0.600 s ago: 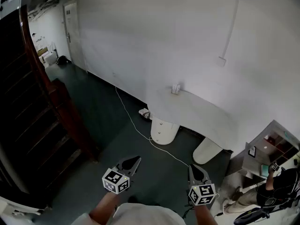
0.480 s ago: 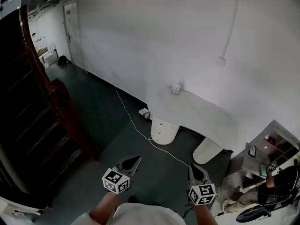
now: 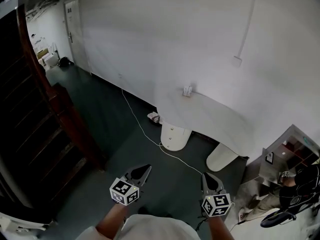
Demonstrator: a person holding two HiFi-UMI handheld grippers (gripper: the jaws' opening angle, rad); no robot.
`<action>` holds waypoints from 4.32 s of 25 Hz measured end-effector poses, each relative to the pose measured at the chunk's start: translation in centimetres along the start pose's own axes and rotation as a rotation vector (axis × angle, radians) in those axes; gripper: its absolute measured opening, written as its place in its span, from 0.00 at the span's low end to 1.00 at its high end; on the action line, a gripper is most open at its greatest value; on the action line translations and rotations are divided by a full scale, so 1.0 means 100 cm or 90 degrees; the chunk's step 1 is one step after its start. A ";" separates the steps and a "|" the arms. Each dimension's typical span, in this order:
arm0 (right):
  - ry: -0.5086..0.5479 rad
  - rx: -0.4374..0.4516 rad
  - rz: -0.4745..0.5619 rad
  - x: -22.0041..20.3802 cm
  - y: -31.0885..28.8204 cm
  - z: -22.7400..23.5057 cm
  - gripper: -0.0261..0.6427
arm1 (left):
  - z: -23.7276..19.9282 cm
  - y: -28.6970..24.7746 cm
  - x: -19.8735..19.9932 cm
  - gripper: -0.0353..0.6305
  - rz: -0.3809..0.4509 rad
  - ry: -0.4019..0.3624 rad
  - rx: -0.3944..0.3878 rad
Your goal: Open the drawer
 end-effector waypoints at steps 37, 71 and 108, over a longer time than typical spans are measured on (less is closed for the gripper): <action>-0.004 -0.086 -0.003 -0.017 -0.050 -0.086 0.06 | -0.103 0.028 -0.001 0.06 -0.036 0.004 -0.088; -0.041 -0.001 -0.065 -0.028 -0.193 0.079 0.06 | -0.121 -0.160 -0.022 0.06 -0.071 0.028 -0.018; -0.071 0.043 -0.160 -0.076 -0.322 0.228 0.06 | -0.160 -0.357 -0.071 0.06 -0.134 0.029 0.010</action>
Point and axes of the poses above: the fingertips, and each gripper's own axes: y backward along the fingers, z to its right, x out of its top, the point moved 8 cm from there along y, backward along the fingers, and after that the axes turned 6 degrees about z, right-handed, at the moved point
